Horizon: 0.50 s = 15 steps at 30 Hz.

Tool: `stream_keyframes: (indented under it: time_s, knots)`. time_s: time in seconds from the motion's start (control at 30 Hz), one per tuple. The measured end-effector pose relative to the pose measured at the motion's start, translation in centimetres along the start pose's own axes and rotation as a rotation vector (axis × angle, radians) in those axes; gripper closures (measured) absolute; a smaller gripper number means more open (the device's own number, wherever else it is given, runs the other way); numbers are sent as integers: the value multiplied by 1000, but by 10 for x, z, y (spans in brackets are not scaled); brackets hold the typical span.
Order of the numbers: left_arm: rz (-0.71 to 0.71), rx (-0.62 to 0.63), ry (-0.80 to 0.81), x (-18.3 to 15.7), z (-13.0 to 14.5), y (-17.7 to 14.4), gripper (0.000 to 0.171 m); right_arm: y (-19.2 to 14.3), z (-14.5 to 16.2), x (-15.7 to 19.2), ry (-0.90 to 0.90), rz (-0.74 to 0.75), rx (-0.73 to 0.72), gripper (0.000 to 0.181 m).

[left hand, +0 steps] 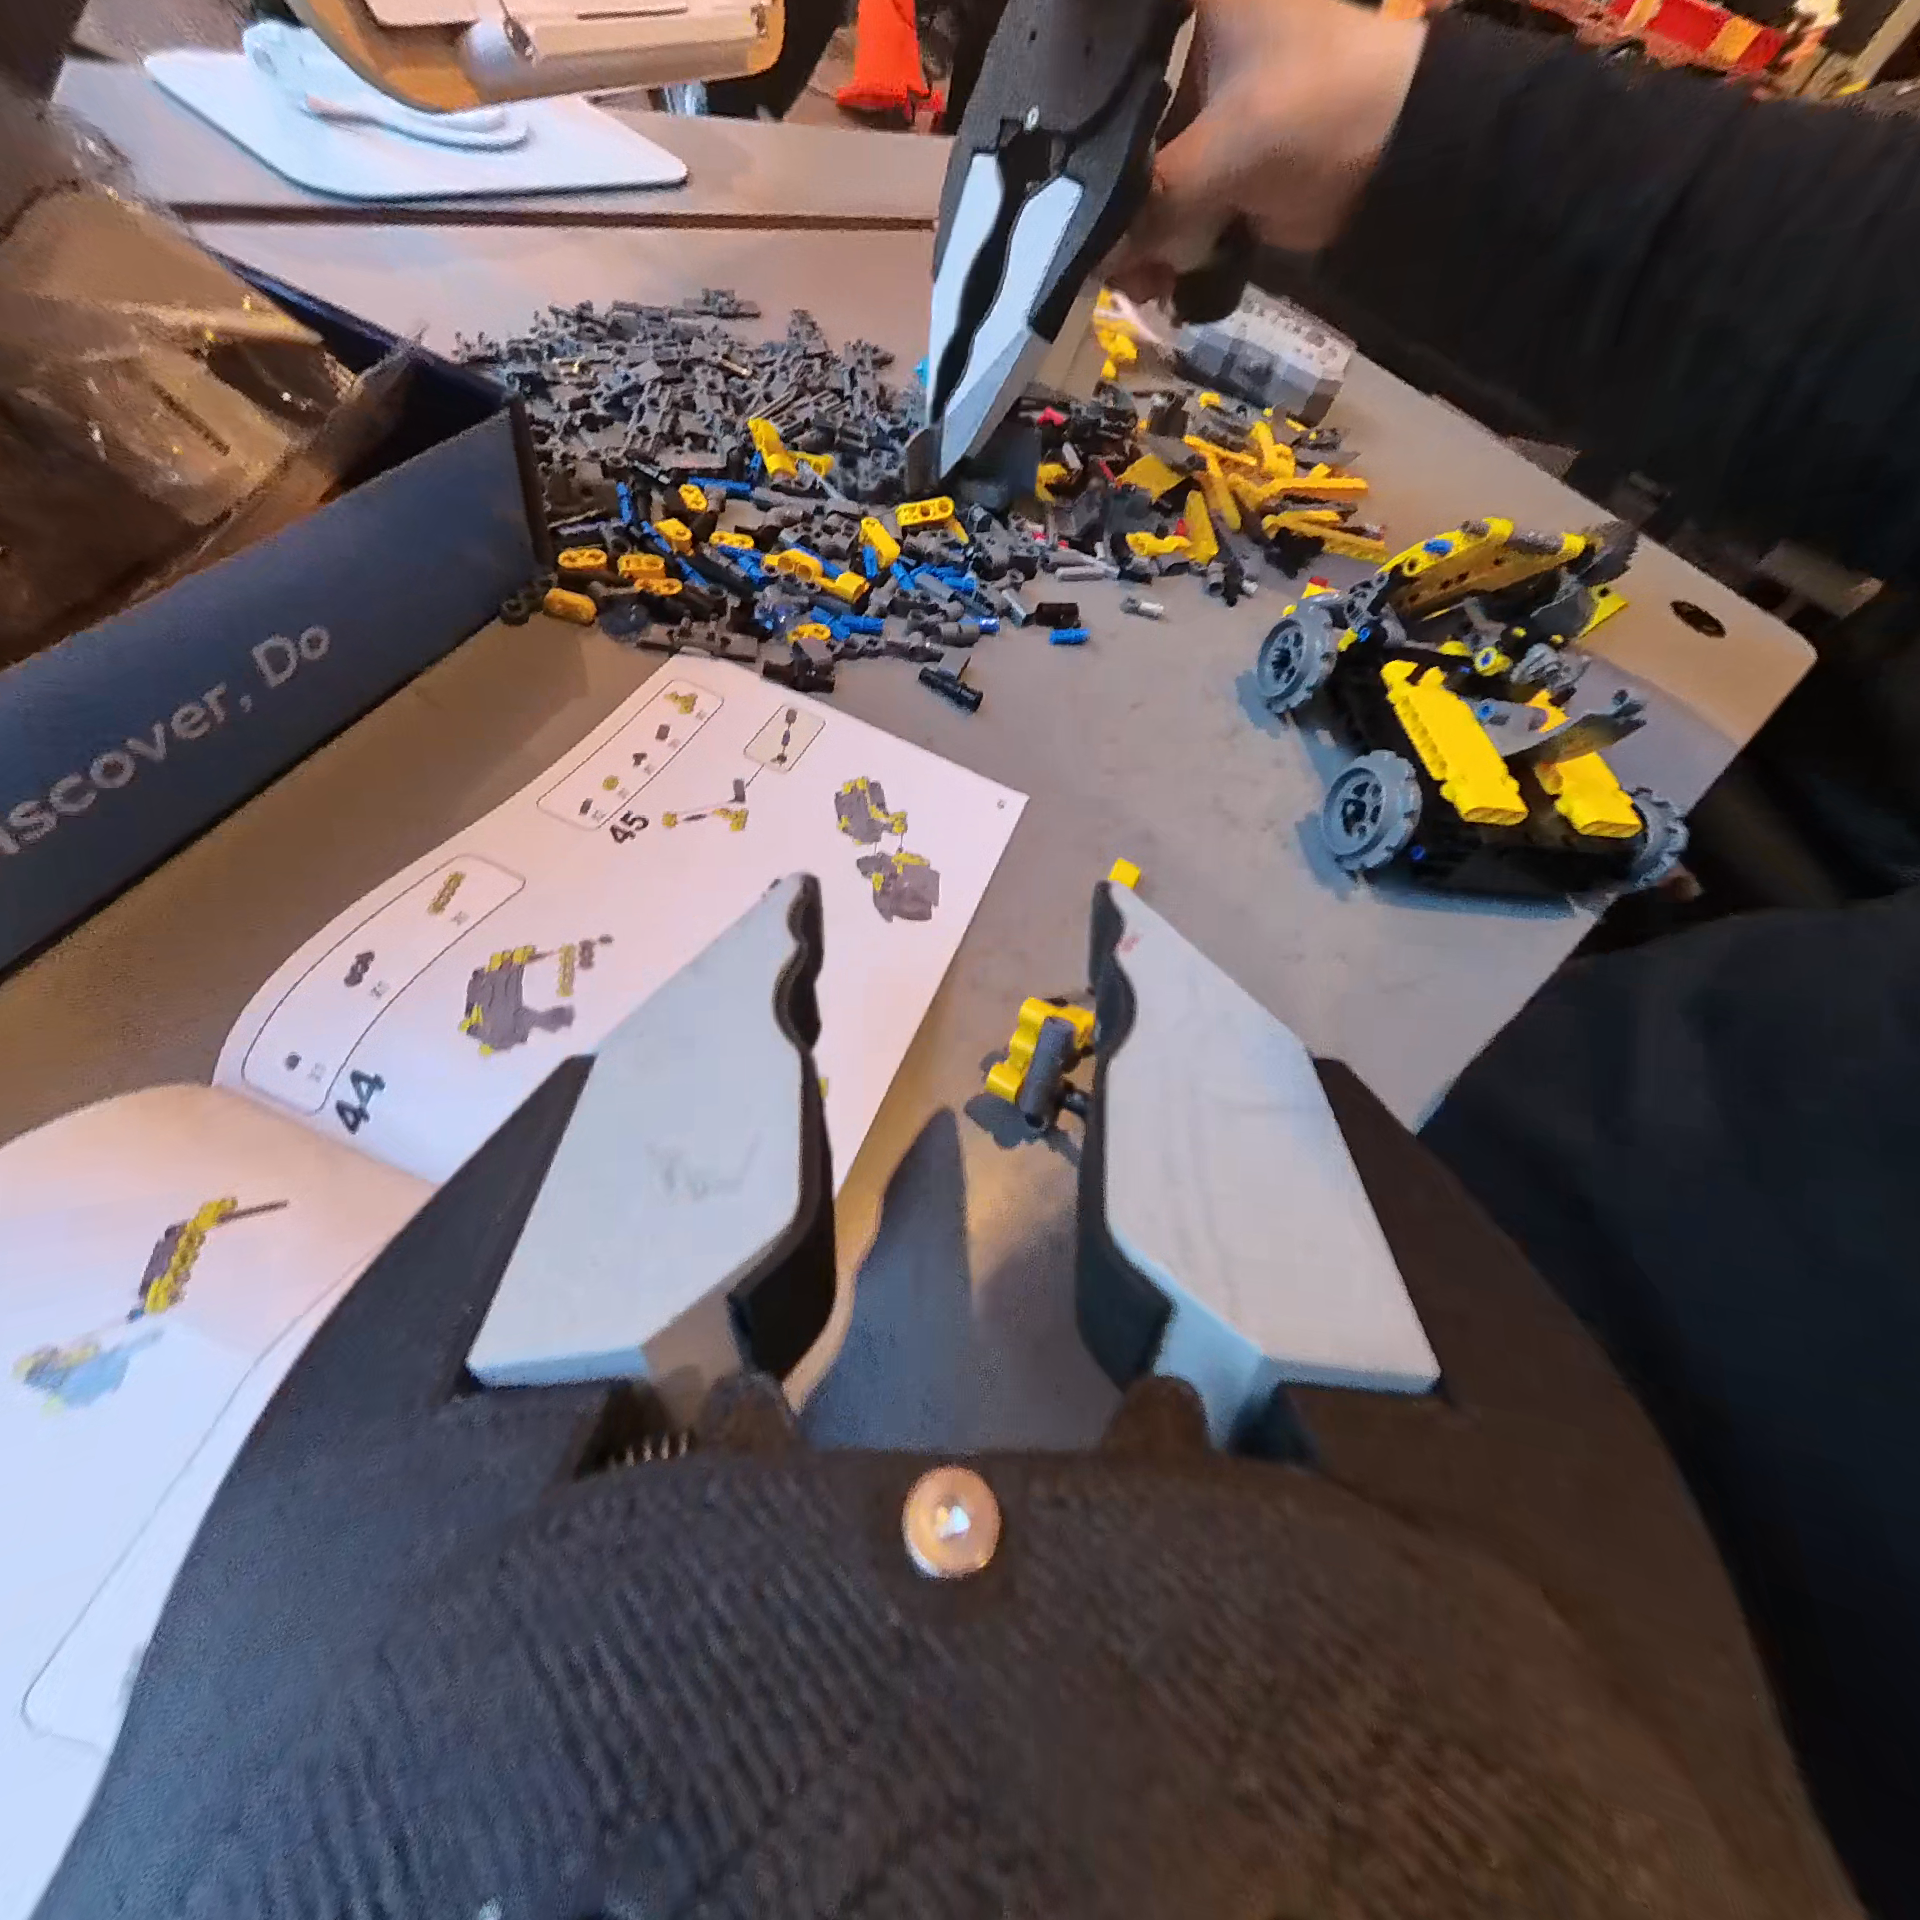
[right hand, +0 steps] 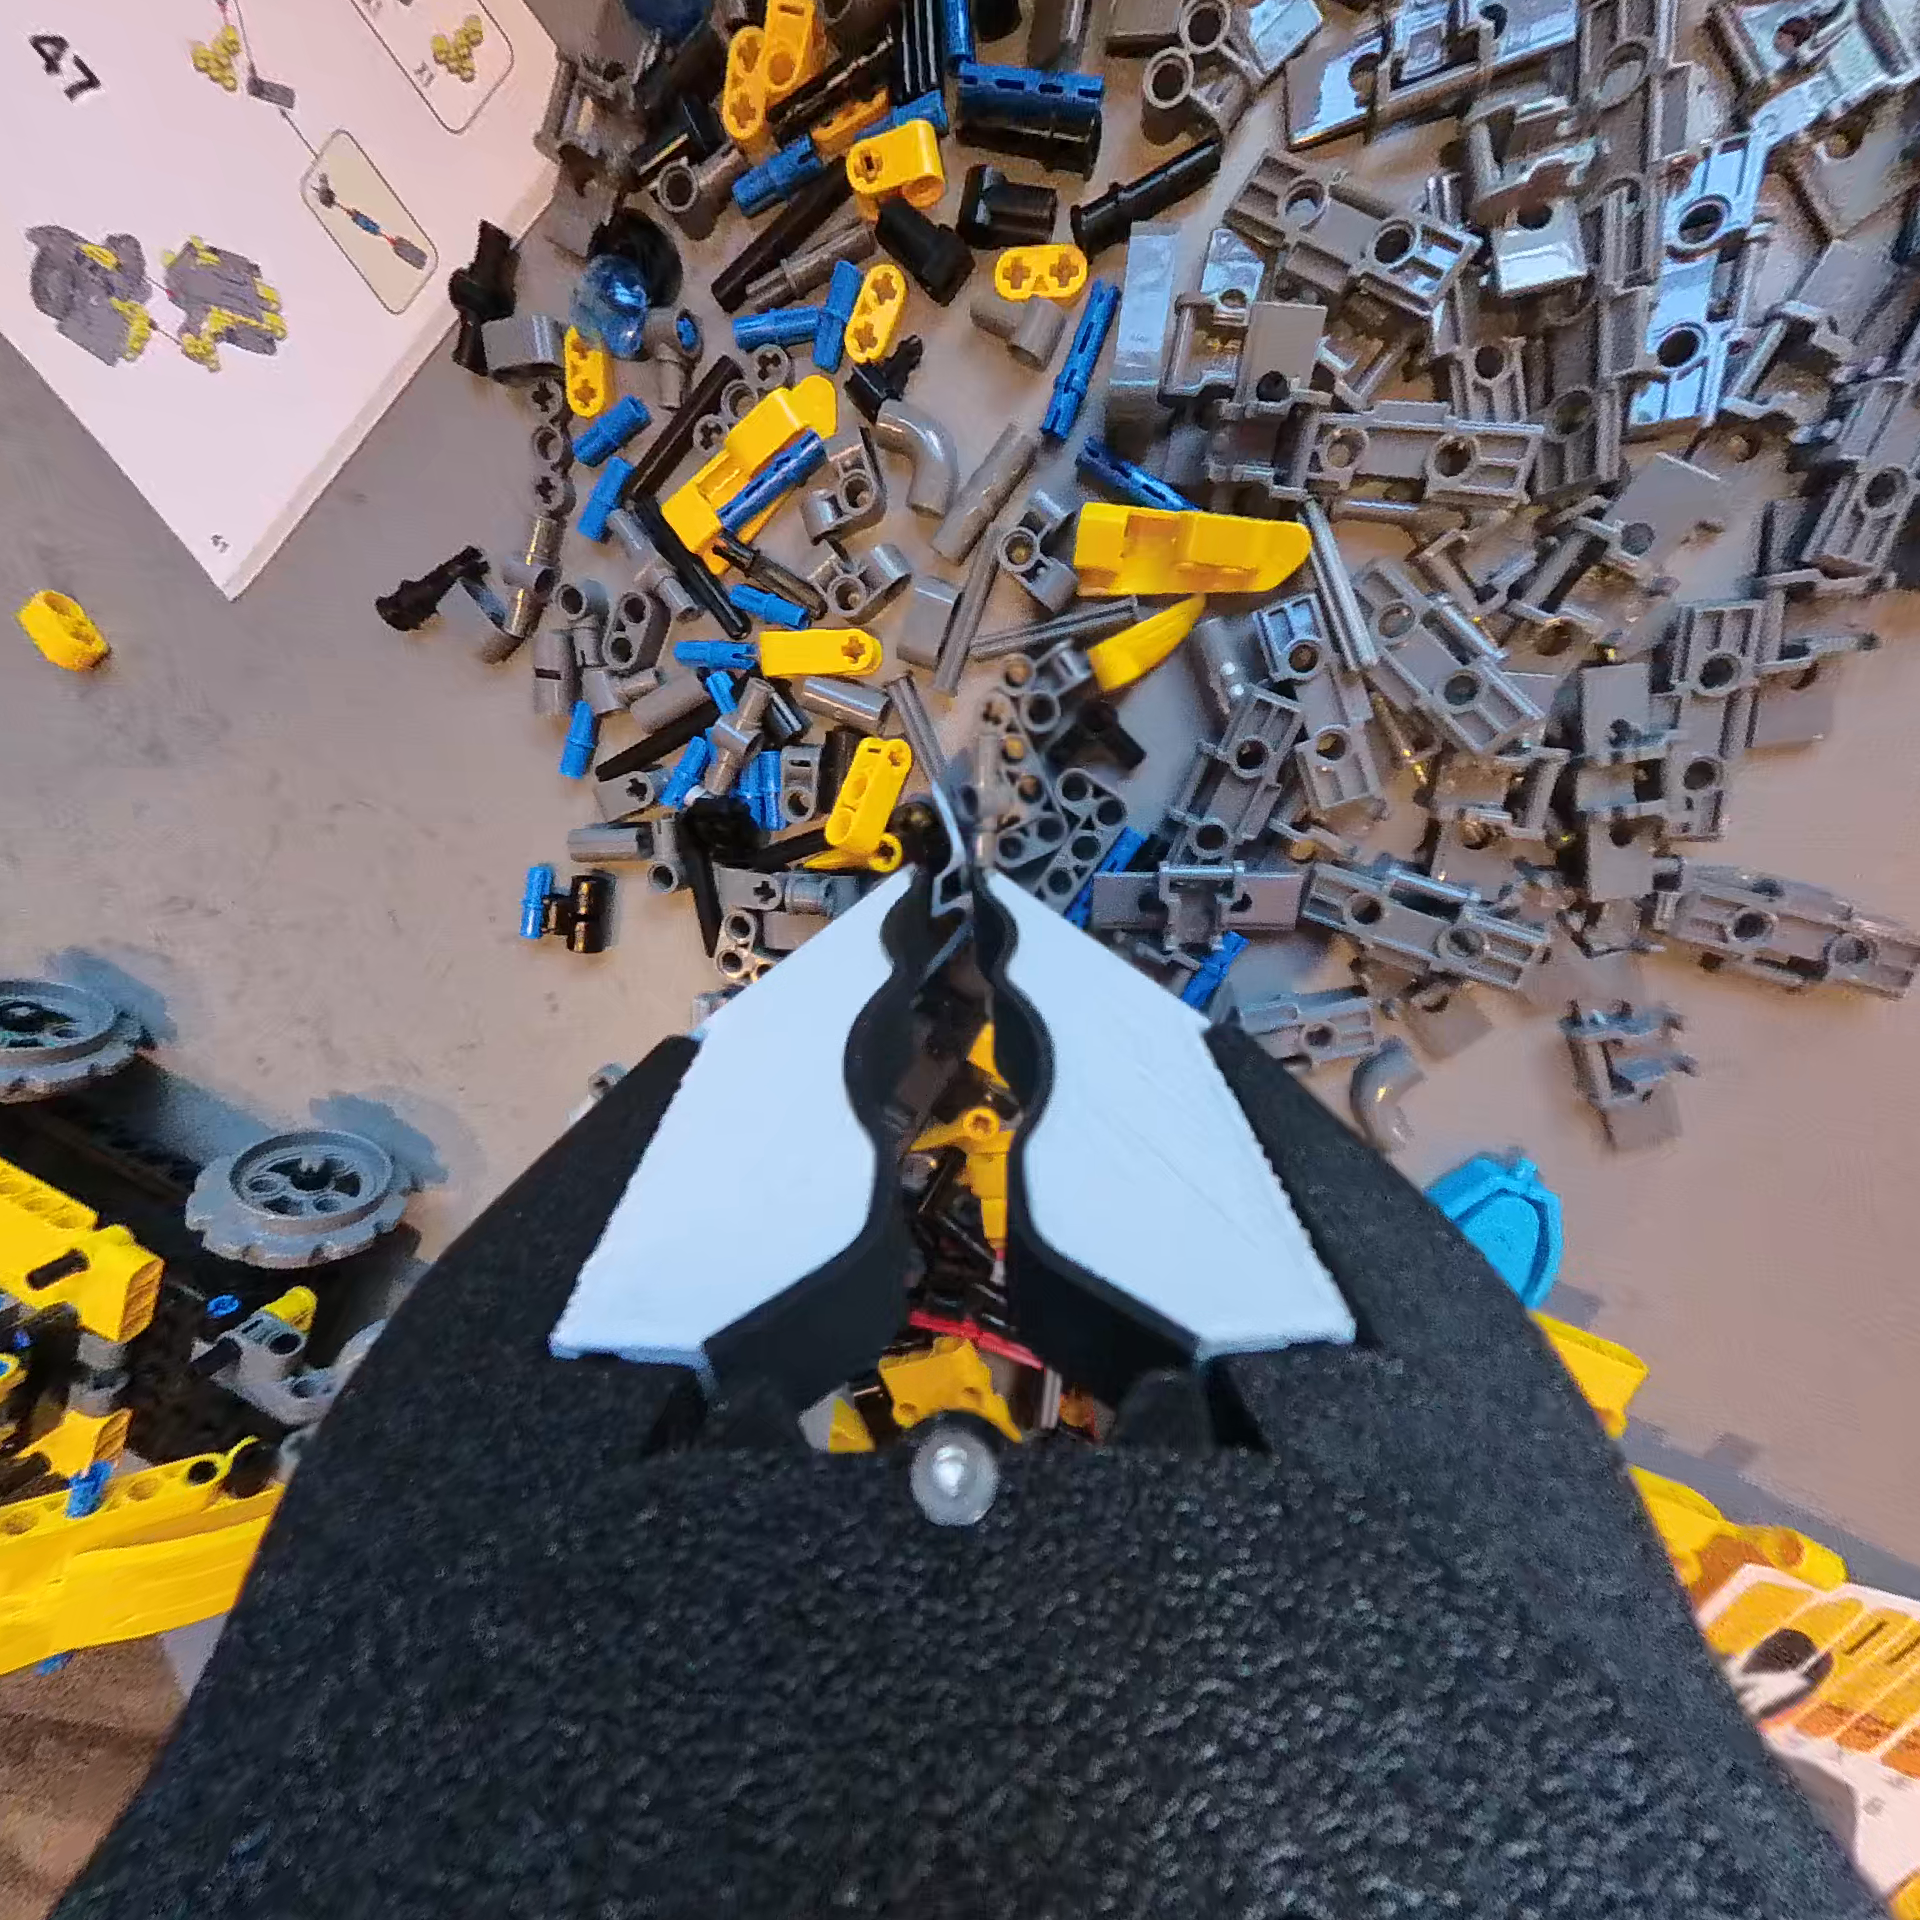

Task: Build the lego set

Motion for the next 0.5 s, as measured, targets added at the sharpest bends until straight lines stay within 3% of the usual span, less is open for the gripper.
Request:
stream_keyframes:
  time_s: [0.23, 0.4, 0.5]
  knots:
    - [57, -48, -43, -20, 16, -6, 122, -22, -1, 10, -47, 130, 25, 175]
    - [56, -114, -9, -32, 19, -6, 124, -27, -21, 46, -146, 127, 49, 175]
    - [38, -194, 42, -32, 22, -18, 127, -32, -27, 62, -206, 202, 54, 175]
Point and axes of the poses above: each gripper's, where its closed fingertips meet, y out along the fingers, z out of its underside, x = y × z across the jaws, the point moved 5 cm from there along -y, back along the fingers, and after that the axes turned 10 degrees about -y, right-handed, at the moved point
